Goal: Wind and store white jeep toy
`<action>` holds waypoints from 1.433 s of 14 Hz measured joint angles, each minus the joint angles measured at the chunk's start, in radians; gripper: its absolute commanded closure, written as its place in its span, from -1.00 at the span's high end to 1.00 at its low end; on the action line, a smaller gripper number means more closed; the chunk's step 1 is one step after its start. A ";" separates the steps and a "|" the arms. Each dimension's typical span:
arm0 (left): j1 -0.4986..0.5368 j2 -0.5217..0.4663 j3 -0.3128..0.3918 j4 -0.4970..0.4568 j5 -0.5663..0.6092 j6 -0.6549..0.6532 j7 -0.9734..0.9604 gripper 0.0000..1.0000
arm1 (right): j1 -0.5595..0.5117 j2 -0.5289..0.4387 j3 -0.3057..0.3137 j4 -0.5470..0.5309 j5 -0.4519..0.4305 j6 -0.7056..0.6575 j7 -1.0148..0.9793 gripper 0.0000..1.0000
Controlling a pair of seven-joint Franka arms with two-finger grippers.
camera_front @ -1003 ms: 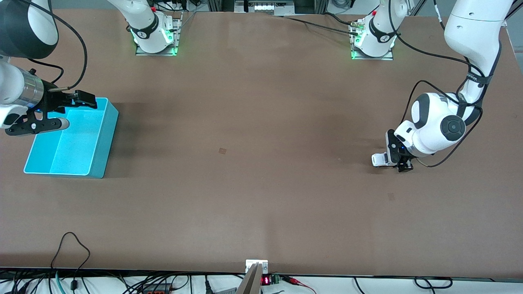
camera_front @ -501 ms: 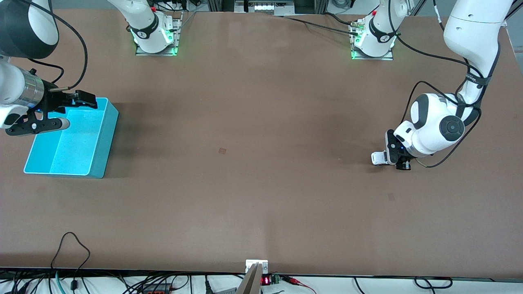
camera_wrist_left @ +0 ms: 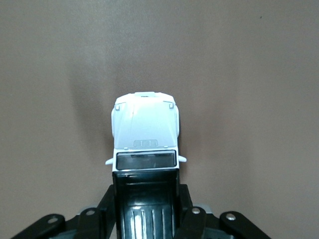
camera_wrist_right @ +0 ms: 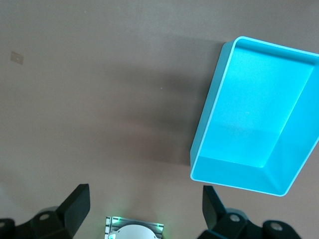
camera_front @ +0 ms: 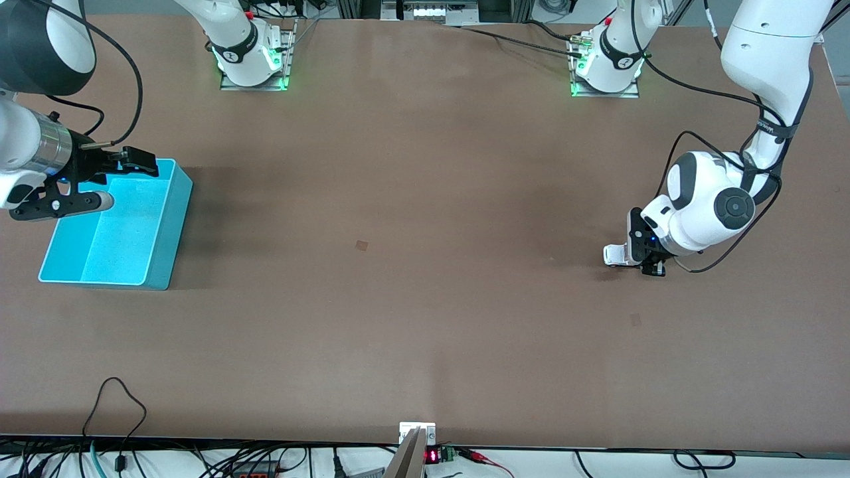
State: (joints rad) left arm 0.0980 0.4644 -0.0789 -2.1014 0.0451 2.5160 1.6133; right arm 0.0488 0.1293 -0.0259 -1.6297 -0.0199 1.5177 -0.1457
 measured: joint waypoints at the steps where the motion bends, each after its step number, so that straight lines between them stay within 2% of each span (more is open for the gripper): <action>1: 0.000 -0.001 0.000 -0.001 0.000 0.000 -0.006 -0.39 | 0.000 0.000 0.000 0.000 0.000 0.000 0.000 1.00; 6: 0.000 -0.009 0.000 -0.011 0.000 -0.014 -0.062 -0.49 | 0.000 0.001 0.000 0.000 0.000 0.000 0.000 1.00; 10: 0.000 -0.013 0.000 -0.016 0.000 -0.018 -0.078 -0.74 | 0.000 0.001 0.000 0.000 0.000 0.000 0.000 1.00; 20: 0.000 -0.016 0.000 -0.019 0.000 -0.025 -0.128 -0.85 | 0.000 0.002 0.000 0.000 0.000 0.000 0.000 1.00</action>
State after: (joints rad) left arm 0.0980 0.4488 -0.0791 -2.1207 0.0451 2.4910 1.4857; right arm 0.0490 0.1315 -0.0260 -1.6297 -0.0199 1.5176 -0.1457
